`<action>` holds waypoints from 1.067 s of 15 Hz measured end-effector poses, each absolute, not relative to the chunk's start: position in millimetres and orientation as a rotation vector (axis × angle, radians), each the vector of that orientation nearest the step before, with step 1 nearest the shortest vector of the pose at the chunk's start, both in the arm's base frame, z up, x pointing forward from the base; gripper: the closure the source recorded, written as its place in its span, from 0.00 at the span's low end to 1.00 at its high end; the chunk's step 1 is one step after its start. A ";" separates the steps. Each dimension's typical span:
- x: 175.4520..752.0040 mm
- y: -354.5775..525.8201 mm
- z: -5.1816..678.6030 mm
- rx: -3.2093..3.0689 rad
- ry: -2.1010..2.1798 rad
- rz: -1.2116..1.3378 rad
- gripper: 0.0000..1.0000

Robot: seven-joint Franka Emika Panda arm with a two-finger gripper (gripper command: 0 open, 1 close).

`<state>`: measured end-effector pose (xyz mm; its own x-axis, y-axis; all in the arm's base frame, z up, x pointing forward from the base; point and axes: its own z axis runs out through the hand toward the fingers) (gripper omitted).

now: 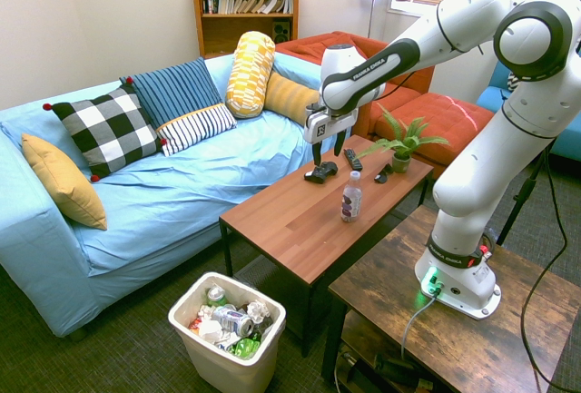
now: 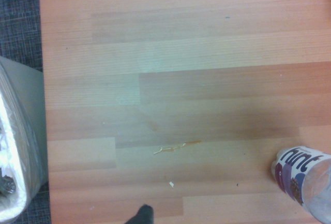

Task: Throw the bottle in the trash bin

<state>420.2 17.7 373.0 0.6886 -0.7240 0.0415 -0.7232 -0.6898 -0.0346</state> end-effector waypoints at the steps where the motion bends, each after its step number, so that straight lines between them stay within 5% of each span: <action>1: 421.1 17.8 372.7 -2.872 1.232 -0.080 0.00; 16: 375.7 -79.9 306.3 -2.752 1.706 0.001 0.00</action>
<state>375.7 -79.9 306.3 0.4461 -0.8936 0.0505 -0.8935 -0.4414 0.0826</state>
